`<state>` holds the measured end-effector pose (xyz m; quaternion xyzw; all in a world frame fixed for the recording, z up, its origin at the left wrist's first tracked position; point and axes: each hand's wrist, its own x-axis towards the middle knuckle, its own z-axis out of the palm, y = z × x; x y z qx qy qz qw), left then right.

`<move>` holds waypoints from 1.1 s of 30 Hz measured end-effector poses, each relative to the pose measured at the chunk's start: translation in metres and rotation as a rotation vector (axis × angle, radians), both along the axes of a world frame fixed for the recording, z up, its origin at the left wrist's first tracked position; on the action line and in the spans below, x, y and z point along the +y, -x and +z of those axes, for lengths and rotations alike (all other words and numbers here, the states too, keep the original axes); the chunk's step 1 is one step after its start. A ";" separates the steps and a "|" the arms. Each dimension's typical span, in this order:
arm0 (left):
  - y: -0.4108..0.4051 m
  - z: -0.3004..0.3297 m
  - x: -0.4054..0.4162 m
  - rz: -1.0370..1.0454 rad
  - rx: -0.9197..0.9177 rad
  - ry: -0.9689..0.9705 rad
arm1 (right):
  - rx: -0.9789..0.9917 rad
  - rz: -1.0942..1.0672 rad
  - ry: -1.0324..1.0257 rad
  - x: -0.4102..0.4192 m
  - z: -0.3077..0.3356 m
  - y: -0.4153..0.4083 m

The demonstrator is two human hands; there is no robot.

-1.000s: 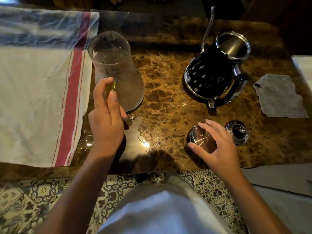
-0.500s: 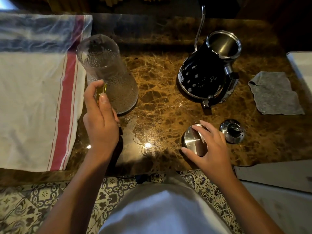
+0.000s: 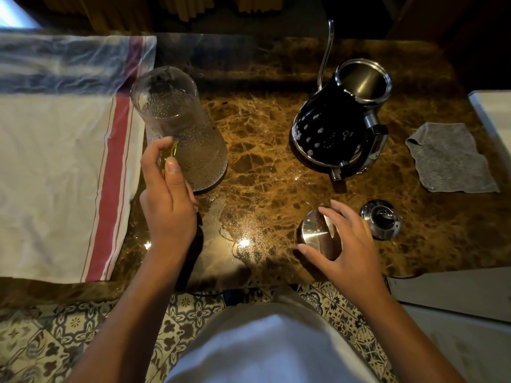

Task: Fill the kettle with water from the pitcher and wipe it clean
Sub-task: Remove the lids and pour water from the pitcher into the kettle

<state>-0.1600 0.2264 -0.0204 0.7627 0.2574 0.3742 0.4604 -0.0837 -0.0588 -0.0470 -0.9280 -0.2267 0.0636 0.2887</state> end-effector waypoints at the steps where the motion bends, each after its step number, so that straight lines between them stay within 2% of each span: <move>1: 0.000 0.000 0.000 -0.001 -0.003 0.001 | -0.004 -0.008 -0.008 0.000 0.002 0.000; 6: 0.000 0.001 0.000 -0.009 -0.012 0.024 | -0.058 -0.060 -0.173 0.004 0.025 -0.006; 10: 0.000 0.001 -0.001 -0.006 -0.011 0.019 | -0.232 -0.197 -0.372 0.008 0.044 -0.029; 14: -0.001 0.000 -0.003 0.003 -0.013 0.016 | -0.260 -0.290 -0.447 0.017 0.048 -0.058; 21: -0.001 0.001 -0.004 0.010 -0.021 0.016 | -0.009 -0.396 -0.629 0.041 0.057 -0.082; 26: -0.001 0.000 -0.005 0.017 -0.028 -0.002 | 0.368 -0.378 -0.919 0.051 0.066 -0.102; 29: -0.001 0.000 -0.005 0.032 -0.022 -0.019 | 0.427 -0.366 -0.911 0.061 0.072 -0.111; 33: -0.003 0.001 -0.006 0.025 -0.033 -0.016 | 0.393 -0.412 -0.893 0.075 0.076 -0.112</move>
